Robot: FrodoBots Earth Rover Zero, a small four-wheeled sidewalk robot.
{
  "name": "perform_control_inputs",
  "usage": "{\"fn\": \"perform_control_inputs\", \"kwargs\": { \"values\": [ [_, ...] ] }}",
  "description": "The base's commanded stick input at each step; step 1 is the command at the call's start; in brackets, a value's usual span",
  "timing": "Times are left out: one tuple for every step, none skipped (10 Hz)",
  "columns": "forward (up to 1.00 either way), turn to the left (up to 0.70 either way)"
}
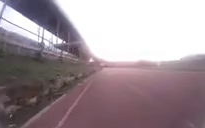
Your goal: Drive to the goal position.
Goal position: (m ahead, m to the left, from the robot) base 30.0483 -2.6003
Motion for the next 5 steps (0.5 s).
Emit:
{"fn": "perform_control_inputs", "kwargs": {
  "values": [
    [0.7, 0.0],
    [0.7, -0.02],
    [0.7, -0.27],
    [0.7, -0.35],
    [0.7, 0.0]
  ]
}}
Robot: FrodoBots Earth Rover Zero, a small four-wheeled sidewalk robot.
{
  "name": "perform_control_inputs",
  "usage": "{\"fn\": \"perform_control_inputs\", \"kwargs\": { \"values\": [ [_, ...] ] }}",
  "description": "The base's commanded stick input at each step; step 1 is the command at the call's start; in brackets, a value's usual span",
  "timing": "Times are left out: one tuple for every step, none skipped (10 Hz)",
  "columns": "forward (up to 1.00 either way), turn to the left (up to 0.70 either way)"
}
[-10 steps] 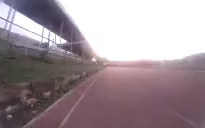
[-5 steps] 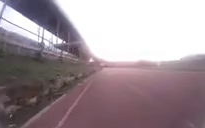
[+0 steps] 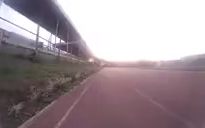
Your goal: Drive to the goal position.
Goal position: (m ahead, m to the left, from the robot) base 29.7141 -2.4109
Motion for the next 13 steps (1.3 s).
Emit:
{"fn": "perform_control_inputs", "kwargs": {
  "values": [
    [0.7, 0.0],
    [0.7, 0.0],
    [0.7, 0.0],
    [0.7, 0.0],
    [0.7, 0.0],
    [0.7, 0.0],
    [0.7, 0.0],
    [0.7, -0.23],
    [0.7, -0.35],
    [0.7, -0.31],
    [0.7, -0.06],
    [0.7, 0.0],
    [0.7, 0.0]
  ]
}}
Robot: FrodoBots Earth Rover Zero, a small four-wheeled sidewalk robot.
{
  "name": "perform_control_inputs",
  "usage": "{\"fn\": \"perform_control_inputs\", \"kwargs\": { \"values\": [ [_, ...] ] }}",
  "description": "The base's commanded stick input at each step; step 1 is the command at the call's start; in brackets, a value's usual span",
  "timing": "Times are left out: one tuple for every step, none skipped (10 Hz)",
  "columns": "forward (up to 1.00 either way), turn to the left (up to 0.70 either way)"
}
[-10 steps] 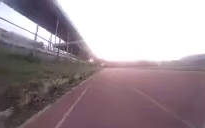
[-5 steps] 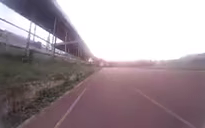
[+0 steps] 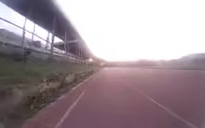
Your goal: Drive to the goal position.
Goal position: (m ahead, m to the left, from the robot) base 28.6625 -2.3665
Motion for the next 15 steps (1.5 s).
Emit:
{"fn": "perform_control_inputs", "kwargs": {
  "values": [
    [0.7, 0.0],
    [0.7, 0.0],
    [0.7, 0.0],
    [0.7, -0.04],
    [0.7, -0.29],
    [0.7, -0.17],
    [0.7, 0.0],
    [0.7, 0.0],
    [0.7, 0.0],
    [0.7, 0.0],
    [0.7, 0.0],
    [0.7, 0.0],
    [0.7, 0.0],
    [0.7, 0.0],
    [0.7, 0.0]
  ]
}}
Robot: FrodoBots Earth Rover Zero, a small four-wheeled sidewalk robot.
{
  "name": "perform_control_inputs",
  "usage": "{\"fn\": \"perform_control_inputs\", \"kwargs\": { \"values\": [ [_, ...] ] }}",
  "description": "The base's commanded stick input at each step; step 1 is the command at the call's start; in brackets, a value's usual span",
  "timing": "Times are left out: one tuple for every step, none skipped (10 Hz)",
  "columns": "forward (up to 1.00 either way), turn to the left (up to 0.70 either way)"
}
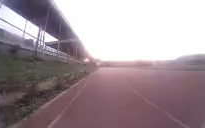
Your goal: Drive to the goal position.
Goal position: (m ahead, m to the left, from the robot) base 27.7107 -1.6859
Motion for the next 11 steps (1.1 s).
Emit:
{"fn": "perform_control_inputs", "kwargs": {
  "values": [
    [0.7, 0.0],
    [0.7, 0.0],
    [0.7, 0.0],
    [0.7, 0.0],
    [0.7, 0.0],
    [0.7, 0.0],
    [0.7, 0.0],
    [0.7, 0.0],
    [0.7, 0.0],
    [0.7, 0.0],
    [0.7, 0.0]
  ]
}}
